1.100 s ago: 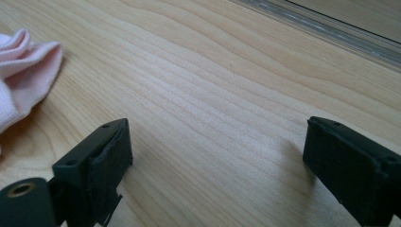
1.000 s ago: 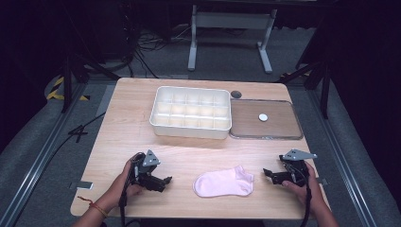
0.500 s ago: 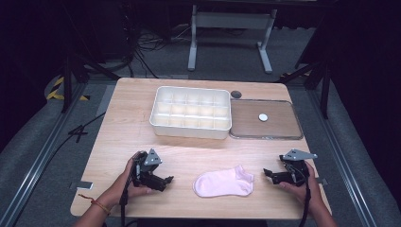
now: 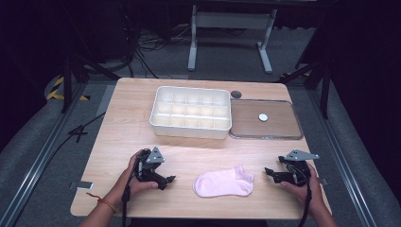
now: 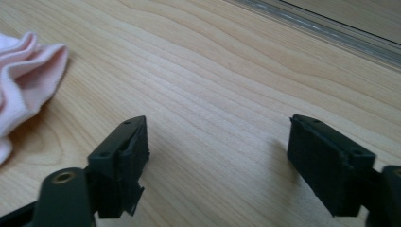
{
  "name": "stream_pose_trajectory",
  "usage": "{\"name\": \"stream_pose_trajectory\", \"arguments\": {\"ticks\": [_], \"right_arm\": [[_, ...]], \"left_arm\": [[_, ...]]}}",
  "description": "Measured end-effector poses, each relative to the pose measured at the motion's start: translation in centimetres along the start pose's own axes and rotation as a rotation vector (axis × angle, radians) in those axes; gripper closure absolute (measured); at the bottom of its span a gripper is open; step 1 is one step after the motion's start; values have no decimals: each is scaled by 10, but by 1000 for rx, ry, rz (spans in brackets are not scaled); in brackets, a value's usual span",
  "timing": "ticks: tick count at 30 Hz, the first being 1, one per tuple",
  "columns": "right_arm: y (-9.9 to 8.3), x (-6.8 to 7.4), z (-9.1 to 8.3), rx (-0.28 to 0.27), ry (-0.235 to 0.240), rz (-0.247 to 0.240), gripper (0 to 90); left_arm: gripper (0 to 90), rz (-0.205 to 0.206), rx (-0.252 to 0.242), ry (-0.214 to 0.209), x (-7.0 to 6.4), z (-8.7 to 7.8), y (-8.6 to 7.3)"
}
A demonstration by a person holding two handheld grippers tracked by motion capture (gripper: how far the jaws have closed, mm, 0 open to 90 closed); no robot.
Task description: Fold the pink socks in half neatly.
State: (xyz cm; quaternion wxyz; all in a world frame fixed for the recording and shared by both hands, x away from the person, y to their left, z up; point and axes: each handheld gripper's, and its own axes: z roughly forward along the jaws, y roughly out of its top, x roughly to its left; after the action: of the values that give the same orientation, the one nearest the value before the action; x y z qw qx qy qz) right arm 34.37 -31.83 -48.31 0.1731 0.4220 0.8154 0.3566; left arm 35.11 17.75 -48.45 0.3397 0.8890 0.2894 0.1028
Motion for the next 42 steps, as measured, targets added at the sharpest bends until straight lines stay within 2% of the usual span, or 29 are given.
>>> {"name": "stream_pose_trajectory", "arguments": {"ticks": [5, 10, 13, 15, 16, 20, 28, 33, 37, 40, 42], "right_arm": [[6, 10, -5, -27, 15, -54, 274], [13, 21, -8, -74, 52, -86, 343], [17, 31, -10, -92, 86, -107, 383], [20, 37, -11, -104, 102, -127, 445], [21, 41, -12, -113, 95, -141, 468], [28, 52, -13, -141, 121, -164, 498], [36, 73, -9, -148, 185, -205, 488], [38, 83, -5, -131, 209, -226, 477], [40, 87, -4, -129, 217, -223, 479], [41, 92, -2, -128, 225, -237, 509], [42, 97, 1, -118, 230, -254, 563]], "left_arm": [[3, 1, 2, 1, 0, 0, 0], [3, 1, 3, 1, 0, 0, 0], [3, 0, 3, 3, 0, 0, 0], [3, 0, 3, 3, 0, 0, 0], [3, 0, 3, 3, 0, 0, 0], [3, 0, 3, 3, 0, 0, 0], [3, 0, 3, 3, 0, 0, 0], [3, 0, 4, 3, 0, 0, 0], [3, 0, 4, 3, 0, 0, 0], [3, -1, 4, 4, 0, -1, 0], [3, -2, 6, 3, 0, -1, 0]]}}
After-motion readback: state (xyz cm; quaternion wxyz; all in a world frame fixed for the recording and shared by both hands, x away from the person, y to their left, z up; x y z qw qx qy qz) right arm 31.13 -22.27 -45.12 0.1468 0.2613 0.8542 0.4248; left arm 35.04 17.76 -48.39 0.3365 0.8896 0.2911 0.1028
